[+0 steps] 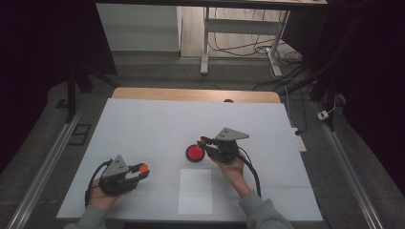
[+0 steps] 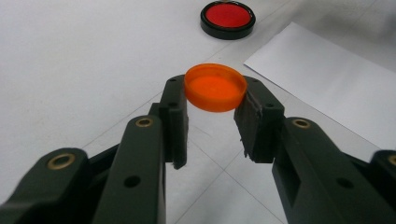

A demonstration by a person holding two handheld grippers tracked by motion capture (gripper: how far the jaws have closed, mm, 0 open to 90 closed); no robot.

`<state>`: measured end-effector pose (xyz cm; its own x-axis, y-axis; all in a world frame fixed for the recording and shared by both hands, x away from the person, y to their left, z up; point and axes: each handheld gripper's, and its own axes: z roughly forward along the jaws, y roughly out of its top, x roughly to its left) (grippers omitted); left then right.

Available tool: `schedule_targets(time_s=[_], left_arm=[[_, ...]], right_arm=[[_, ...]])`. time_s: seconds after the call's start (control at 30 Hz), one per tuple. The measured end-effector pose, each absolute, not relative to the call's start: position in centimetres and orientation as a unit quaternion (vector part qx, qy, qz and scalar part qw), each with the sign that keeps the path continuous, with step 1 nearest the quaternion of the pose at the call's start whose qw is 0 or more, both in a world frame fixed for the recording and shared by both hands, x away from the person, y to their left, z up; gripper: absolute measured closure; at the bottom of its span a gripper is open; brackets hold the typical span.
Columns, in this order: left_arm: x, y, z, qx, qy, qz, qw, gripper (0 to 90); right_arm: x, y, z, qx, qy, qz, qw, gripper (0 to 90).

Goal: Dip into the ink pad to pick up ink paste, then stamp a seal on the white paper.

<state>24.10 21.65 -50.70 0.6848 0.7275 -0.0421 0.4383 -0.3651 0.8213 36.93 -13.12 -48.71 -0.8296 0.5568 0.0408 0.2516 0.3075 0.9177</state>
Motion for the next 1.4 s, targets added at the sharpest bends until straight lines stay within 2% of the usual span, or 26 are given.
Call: schedule_targets(time_s=[1.4], left_arm=[[24.2,21.6,-51.0,0.811,0.361,0.165,0.43,64.8]], right_arm=[[32.9,-16.0,-48.3,0.235,0.808,0.526,0.121,72.2]])
